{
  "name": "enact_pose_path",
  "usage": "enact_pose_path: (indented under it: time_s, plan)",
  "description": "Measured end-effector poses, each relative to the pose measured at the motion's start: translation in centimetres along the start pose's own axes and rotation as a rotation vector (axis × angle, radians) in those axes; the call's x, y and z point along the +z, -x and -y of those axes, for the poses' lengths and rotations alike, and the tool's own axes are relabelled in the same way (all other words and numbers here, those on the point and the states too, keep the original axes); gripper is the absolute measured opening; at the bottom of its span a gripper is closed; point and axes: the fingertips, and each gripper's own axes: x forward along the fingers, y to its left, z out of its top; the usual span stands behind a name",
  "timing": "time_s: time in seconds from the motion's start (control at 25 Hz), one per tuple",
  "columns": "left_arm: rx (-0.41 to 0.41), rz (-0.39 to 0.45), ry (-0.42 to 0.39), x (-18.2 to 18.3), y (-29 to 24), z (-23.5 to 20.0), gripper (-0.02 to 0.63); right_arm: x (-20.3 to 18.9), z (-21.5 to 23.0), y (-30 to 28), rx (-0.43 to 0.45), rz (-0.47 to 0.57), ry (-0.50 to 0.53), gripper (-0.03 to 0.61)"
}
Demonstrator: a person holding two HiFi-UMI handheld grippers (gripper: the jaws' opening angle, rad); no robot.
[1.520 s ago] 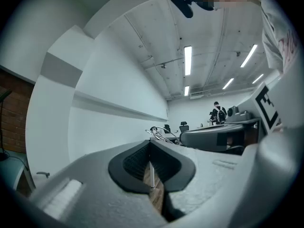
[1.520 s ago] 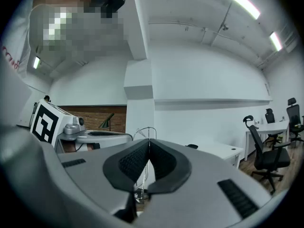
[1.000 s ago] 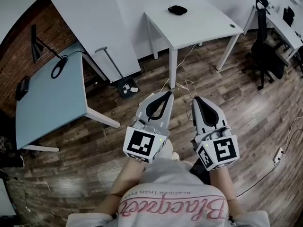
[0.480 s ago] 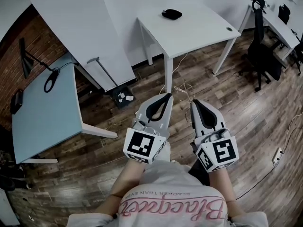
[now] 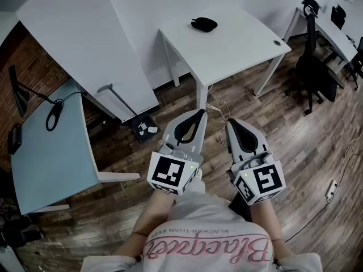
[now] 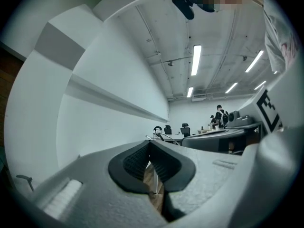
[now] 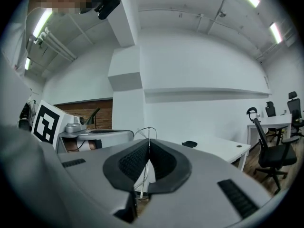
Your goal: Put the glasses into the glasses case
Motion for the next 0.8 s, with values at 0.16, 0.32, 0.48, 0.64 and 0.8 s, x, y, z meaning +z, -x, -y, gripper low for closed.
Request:
enact_pose_path:
  time_s: [0.16,0.32,0.48,0.64,0.8]
  plan:
    - [-0.009,-0.010,0.013,-0.5,-1.8,-3.0,0.002,0.2,0.7,-3.3,-0.016,-0.007,0.008,0.012]
    - [-0.032,-0.016,0.019,-0.5,-3.7,-5.3,0.002,0.6,1.6,-5.8,-0.040,-0.012,0.014,0.012]
    - [-0.044,-0.014,0.032,-0.9,-5.3,-6.7,0.003,0.2,2.4,-7.2,-0.064,-0.022,0.023,0.012]
    - [-0.069,-0.037,0.026,-1.3,-6.5,-7.3,0.002,-0.2,3.4,-8.3,-0.067,-0.038,0.001,0.012]
    - [-0.075,-0.052,0.000,-1.6,-8.3,-8.4,0.003,-0.1,5.0,-9.8,-0.053,-0.047,0.002,0.012]
